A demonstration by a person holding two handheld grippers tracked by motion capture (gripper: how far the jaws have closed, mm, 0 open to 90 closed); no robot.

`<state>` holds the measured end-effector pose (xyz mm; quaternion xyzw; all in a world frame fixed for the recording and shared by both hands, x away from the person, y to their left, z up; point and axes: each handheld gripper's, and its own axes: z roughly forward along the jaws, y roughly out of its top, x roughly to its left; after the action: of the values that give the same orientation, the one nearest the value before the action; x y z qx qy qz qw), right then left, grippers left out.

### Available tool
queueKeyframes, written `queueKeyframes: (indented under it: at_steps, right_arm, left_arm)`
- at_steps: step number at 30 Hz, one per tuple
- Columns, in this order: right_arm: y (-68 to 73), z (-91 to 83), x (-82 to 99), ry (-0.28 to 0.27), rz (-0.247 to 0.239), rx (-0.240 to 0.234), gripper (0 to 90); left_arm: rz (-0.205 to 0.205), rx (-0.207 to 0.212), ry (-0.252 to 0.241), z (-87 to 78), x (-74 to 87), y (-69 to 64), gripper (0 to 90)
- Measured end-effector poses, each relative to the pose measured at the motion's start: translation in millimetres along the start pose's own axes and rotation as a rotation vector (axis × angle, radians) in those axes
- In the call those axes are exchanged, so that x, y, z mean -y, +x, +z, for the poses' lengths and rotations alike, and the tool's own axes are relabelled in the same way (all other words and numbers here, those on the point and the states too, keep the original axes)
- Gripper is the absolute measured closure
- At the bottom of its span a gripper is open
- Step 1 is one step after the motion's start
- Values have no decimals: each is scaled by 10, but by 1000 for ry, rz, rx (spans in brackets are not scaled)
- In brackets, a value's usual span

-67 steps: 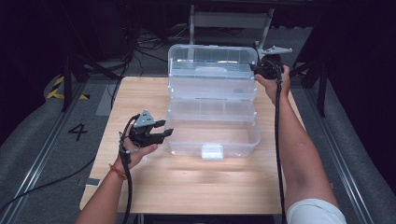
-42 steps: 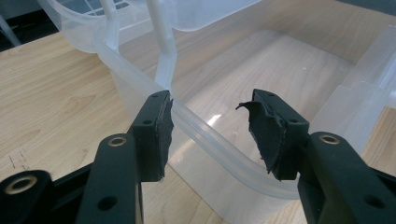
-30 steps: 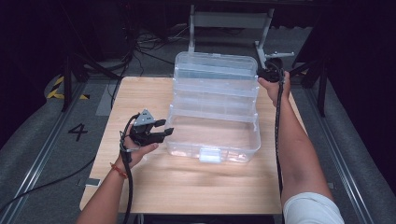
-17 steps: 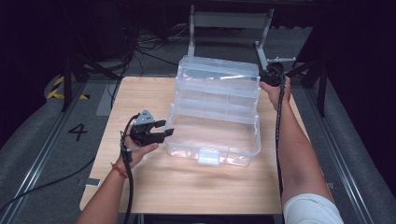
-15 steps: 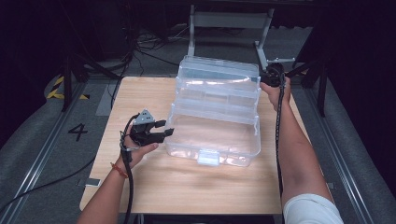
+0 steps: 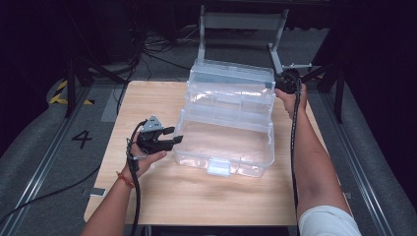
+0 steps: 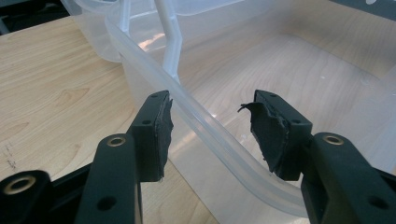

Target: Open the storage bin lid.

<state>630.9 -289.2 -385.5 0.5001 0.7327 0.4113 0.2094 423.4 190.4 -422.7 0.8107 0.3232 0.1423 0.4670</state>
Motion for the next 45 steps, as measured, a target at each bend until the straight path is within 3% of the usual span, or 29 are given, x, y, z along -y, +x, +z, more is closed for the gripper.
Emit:
queueKeyframes:
  at_steps: [5,13,18,22,29,35,37,42,43,45]
  right_arm:
    - [11,-16,4,1,-29,21,510]
    - [-23,-297,-14,-29,-88,122,440]
    - [-38,-494,18,-40,-111,137,427]
    - [-21,-663,68,-47,-128,121,414]
    - [45,-973,239,-40,-173,96,396]
    - [231,-1369,491,-39,-252,58,374]
    - [281,-1471,596,-39,-274,50,374]
    - [391,-1677,929,-41,-286,-18,358]
    - [391,-1677,929,-41,-286,-18,358]
    - [431,-1769,1118,-42,-293,-34,352]
  left_arm:
    - [8,-4,1,-1,-4,-2,495]
    - [35,-8,20,-27,-22,-28,495]
    - [61,-16,40,-39,-47,-53,472]
    - [81,-3,41,-71,-80,-71,455]
    - [109,-21,40,-223,-114,-92,424]
    - [127,-35,32,-441,-58,-69,376]
    - [147,-57,55,-499,-40,-73,353]
    - [143,-64,45,-629,59,-77,331]
    - [143,-64,45,-629,59,-77,331]
    - [159,-82,66,-660,141,-91,326]
